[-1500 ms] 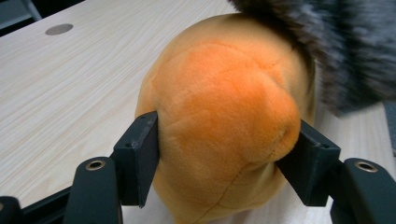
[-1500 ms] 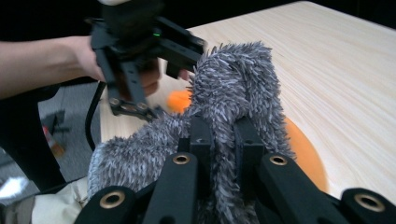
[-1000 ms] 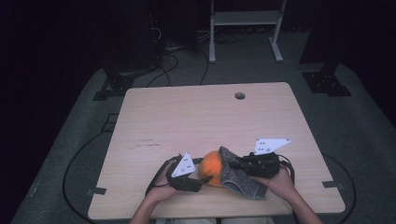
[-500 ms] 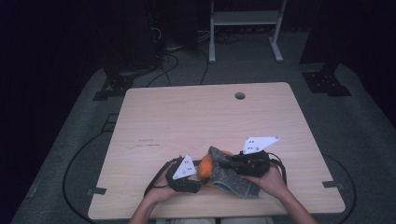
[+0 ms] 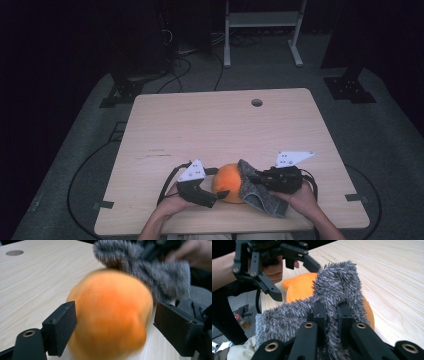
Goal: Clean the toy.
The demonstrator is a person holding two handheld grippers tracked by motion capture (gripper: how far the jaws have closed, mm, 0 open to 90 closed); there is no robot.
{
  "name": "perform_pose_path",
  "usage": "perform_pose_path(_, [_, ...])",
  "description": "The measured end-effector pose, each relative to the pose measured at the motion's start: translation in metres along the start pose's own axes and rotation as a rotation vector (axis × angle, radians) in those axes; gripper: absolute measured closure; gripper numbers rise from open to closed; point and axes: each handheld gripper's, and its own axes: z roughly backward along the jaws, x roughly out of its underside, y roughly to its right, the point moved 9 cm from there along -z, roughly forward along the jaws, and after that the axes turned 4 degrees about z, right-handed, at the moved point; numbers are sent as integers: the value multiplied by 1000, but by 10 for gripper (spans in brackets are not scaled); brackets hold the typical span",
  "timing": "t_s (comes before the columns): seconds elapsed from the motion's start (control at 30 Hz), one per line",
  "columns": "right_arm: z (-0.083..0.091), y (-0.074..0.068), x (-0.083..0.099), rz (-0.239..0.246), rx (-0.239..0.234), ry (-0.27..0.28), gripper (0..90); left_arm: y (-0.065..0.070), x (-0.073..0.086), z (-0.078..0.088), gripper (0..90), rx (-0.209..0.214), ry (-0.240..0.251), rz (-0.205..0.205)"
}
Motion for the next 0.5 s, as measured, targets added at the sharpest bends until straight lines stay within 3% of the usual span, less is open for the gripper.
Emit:
perform_pose_path(0.03, [-1, -1, -1, 4, -1, -2, 804, -2, 3, -5, 176, -31, -48, -6])
perform_pose_path(0.07, [-1, -1, -2, 7, -1, -3, 804, -2, 5, -8, 190, -43, -63, -16])
perform_pose_path(0.2, [2, 1, -3, 0, 9, 7, 805, -2, -3, -8, 415, -93, 3, -54])
perform_pose_path(0.27, [6, 2, -7, -4, 17, 18, 805, -2, -11, -9, 445, -118, 46, -116])
perform_pose_path(0.37, [9, 5, -14, 9, 37, 33, 805, -7, -19, -8, 451, -203, 125, -226])
perform_pose_path(0.4, [8, 6, -15, 7, 34, 32, 805, -10, -18, -9, 436, -209, 129, -231])
perform_pose_path(0.5, [-4, 10, -8, 1, 32, -13, 805, -17, -7, -7, 281, -141, 64, -132])
